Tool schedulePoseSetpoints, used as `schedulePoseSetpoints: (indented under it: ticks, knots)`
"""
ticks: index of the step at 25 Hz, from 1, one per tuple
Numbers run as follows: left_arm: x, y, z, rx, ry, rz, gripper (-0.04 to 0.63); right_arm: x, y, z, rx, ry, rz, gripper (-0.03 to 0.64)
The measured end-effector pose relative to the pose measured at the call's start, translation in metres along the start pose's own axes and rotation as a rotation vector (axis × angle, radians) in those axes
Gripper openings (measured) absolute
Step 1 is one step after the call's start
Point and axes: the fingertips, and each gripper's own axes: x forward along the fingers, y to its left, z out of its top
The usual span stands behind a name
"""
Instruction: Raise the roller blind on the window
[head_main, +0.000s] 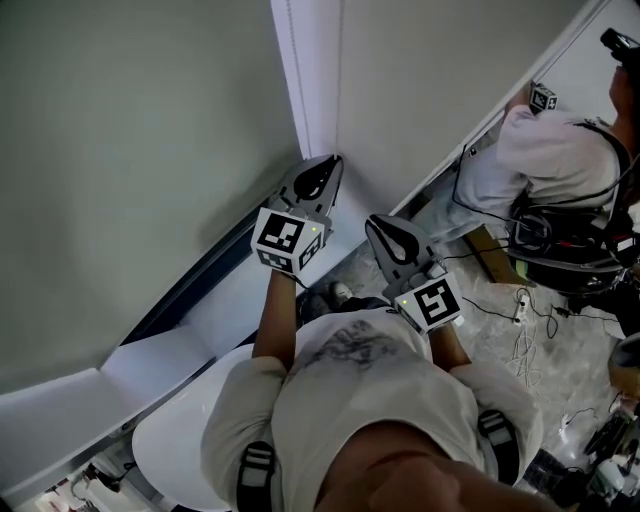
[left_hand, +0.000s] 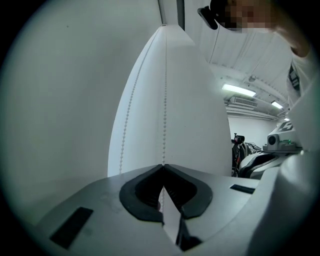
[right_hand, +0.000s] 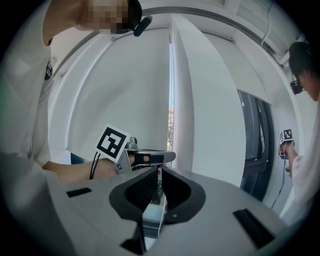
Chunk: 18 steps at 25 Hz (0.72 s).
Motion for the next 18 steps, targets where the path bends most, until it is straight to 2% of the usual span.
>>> schedulePoseSetpoints:
  ticks: [4, 10, 13, 14, 16, 18]
  knots:
    - [-0.014, -0.002, -0.001, -0.027, 0.008, -0.006, 0.008, 0.004, 0.003, 0.013, -0.002, -0.032, 0.004, 0.063]
    - [-0.033, 0.000, -0.027, -0.036, 0.054, 0.009, 0.008, 0.022, 0.010, 0.019, -0.014, -0.032, 0.074, 0.063]
    - [-0.047, -0.002, -0.027, -0.035, 0.063, 0.005, 0.008, 0.026, 0.019, 0.029, -0.015, -0.033, 0.109, 0.065]
    - [-0.052, -0.002, -0.024, -0.036, 0.063, 0.003, 0.008, 0.028, 0.023, 0.037, -0.015, -0.044, 0.123, 0.076]
    - [-0.060, -0.003, -0.020, -0.032, 0.070, 0.003, 0.008, 0.030, 0.030, 0.050, -0.025, -0.052, 0.151, 0.145]
    - [-0.065, -0.005, -0.021, -0.027, 0.079, 0.005, 0.008, 0.033, 0.033, 0.064, -0.036, -0.077, 0.164, 0.153]
